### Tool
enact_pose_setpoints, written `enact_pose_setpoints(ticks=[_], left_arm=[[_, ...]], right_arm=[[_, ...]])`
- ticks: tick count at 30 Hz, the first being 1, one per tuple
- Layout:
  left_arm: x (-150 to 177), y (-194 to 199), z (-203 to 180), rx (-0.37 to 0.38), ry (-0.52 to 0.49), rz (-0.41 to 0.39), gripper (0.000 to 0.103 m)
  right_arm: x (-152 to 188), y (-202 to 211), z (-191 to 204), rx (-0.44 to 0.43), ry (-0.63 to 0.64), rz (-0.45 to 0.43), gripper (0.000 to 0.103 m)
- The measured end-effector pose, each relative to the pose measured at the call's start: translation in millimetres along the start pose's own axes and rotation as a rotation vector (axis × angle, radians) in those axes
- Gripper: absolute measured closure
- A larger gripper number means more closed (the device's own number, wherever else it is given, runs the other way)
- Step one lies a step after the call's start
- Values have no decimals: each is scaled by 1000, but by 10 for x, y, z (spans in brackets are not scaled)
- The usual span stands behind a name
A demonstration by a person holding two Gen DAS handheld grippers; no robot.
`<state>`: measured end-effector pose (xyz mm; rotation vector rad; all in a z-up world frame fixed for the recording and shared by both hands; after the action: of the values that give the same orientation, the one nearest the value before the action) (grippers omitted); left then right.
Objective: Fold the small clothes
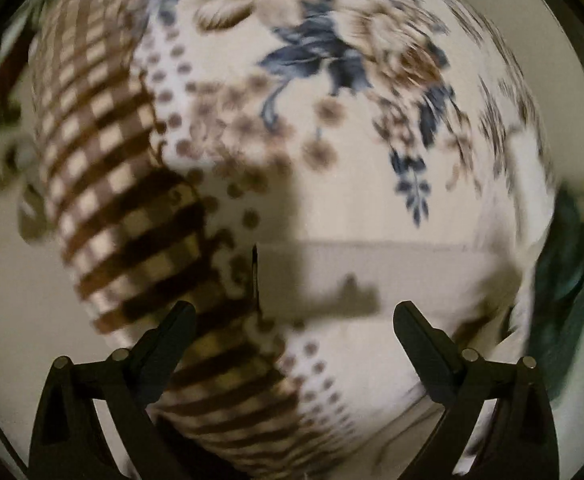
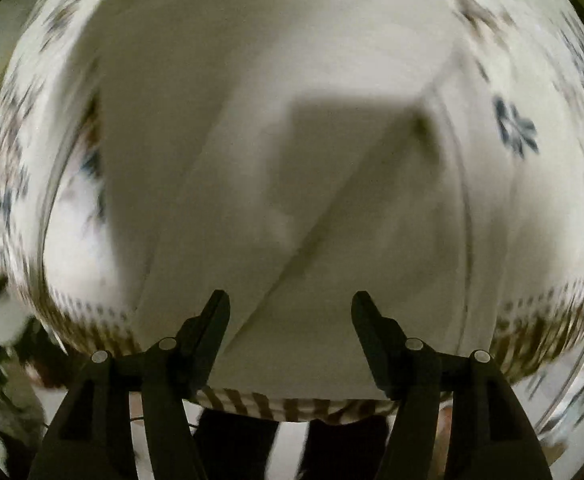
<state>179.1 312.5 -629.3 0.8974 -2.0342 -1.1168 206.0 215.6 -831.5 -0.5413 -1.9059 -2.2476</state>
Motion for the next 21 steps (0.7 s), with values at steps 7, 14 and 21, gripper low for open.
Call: enact_pose_setpoints(ticks=[7,14,21], left_arm=[[-217,-233,-350,-65,-127,6,97],[217,283,-1380,-189,-490,-172,97],[2070,56,-2837,-123,-979,-99,97]], right_arm=[[-70,111,-304,24,-119,-21,38],[-9,330,-569,8,-130,-60,38],[199,671,-1410,-42,-171,-85,38]])
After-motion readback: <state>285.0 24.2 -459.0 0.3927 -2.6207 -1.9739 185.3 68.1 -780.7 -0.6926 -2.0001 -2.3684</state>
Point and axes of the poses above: each gripper's, at about its wrist camera, not at the fingertips, and y roughly against the way its jaws point, z to its left, x to its underside, the point moved 7 cm from there along -y, roughly the way its jaws point, and after that the axes turned 10 degrees about z, right-handed, at the moved point
